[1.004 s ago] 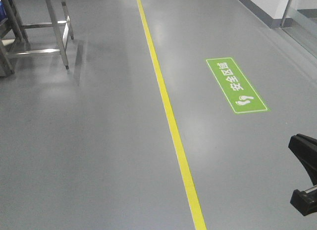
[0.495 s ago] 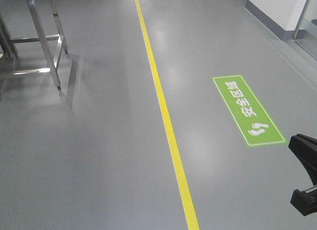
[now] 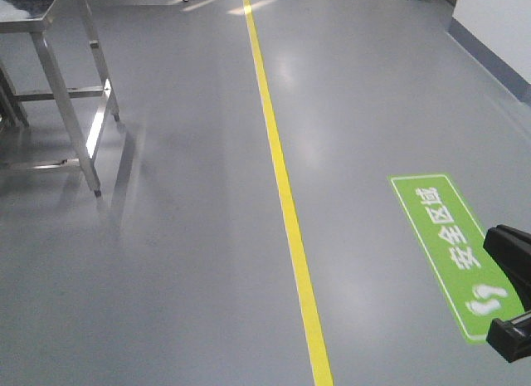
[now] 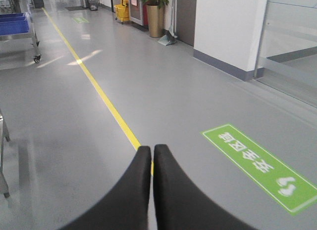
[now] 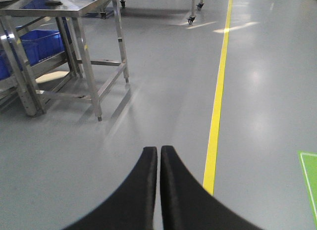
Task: Move and align brake pads A on conveyor
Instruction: 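Drive the base along the yellow floor line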
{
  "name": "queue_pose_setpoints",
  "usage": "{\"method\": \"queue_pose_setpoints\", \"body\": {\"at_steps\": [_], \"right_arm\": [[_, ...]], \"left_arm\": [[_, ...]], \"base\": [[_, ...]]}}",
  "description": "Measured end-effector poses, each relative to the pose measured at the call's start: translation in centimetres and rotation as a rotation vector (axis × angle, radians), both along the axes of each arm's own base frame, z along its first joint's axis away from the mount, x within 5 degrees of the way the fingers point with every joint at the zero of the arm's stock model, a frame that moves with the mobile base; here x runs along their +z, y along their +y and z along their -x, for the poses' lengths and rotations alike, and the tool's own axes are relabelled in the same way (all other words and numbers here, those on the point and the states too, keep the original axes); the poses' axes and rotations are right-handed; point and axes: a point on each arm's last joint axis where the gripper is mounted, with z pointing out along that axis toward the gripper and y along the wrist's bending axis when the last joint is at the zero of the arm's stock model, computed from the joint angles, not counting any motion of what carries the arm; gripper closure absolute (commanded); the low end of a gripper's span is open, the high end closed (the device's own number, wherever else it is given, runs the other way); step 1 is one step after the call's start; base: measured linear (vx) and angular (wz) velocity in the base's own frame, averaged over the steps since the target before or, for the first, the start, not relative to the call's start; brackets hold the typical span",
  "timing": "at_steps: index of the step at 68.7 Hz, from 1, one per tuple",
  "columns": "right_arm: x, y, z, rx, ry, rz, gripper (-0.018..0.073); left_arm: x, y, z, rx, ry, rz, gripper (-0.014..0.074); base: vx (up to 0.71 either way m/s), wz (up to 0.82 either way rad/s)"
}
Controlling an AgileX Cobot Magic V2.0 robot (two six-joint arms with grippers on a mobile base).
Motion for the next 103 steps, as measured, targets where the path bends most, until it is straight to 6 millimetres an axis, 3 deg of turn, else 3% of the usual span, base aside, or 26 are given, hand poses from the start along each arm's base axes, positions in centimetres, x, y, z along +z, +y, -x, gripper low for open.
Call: {"method": "queue_pose_setpoints", "body": {"at_steps": [103], "right_arm": [[0.0,0.0,0.0,0.0,0.0,0.0,0.0567]], "left_arm": [[0.0,0.0,0.0,0.0,0.0,0.0,0.0602]], "base": [[0.69,0.01]]}}
